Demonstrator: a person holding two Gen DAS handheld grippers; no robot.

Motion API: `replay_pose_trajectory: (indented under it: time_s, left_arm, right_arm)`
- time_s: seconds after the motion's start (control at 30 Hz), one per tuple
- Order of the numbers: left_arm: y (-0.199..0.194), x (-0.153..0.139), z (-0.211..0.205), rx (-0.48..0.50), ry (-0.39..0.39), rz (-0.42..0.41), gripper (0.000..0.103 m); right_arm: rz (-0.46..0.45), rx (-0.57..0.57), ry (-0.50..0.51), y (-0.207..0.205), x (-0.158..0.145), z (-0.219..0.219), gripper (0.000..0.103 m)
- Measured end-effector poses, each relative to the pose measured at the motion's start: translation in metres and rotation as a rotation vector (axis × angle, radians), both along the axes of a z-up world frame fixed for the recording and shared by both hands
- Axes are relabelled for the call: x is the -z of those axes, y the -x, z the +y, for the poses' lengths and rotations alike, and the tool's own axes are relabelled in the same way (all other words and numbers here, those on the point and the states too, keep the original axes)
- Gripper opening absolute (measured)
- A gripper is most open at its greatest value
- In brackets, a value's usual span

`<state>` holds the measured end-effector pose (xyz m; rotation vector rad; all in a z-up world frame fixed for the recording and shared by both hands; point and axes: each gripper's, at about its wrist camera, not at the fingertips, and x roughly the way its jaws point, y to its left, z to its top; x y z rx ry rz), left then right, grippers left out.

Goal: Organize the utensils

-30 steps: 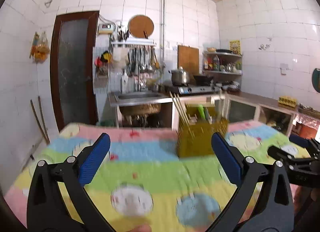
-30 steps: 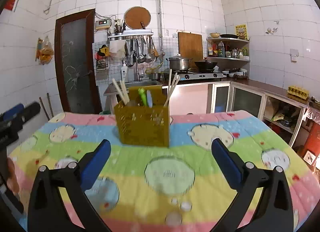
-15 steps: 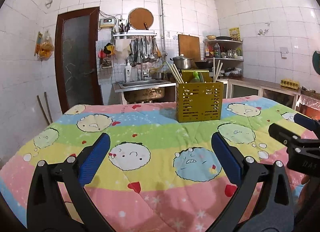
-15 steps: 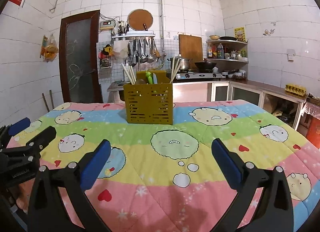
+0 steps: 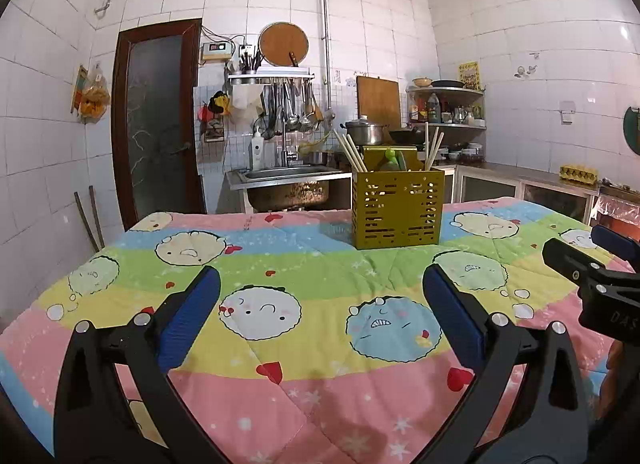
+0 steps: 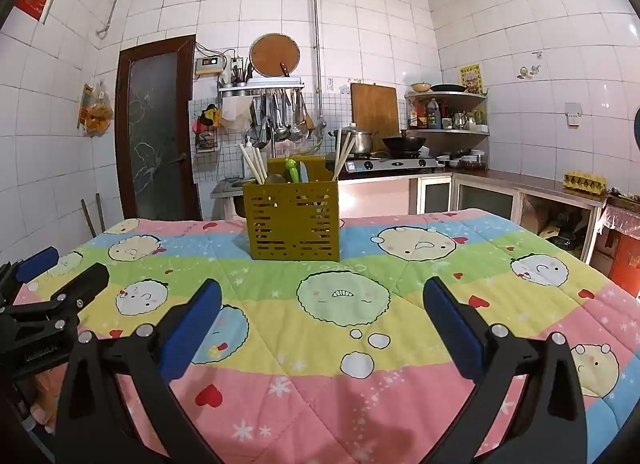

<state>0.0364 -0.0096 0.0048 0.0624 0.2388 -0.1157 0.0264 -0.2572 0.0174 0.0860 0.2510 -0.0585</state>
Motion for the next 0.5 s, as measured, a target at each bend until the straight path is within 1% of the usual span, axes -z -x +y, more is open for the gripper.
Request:
replay_pose_trajectory:
  time_s: [0.2, 0.5]
  left_arm:
    - [0.0011, 0.0001, 0.0011, -0.001, 0.011, 0.0, 0.098]
    - [0.0005, 0.0, -0.0004, -0.002, 0.005, 0.002, 0.098]
  right_arm:
    - [-0.01, 0.007, -0.005, 0.0033, -0.0013, -0.002, 0.099]
    - [-0.018, 0.008, 0.006, 0.0042, -0.0025, 0.0003, 0.099]
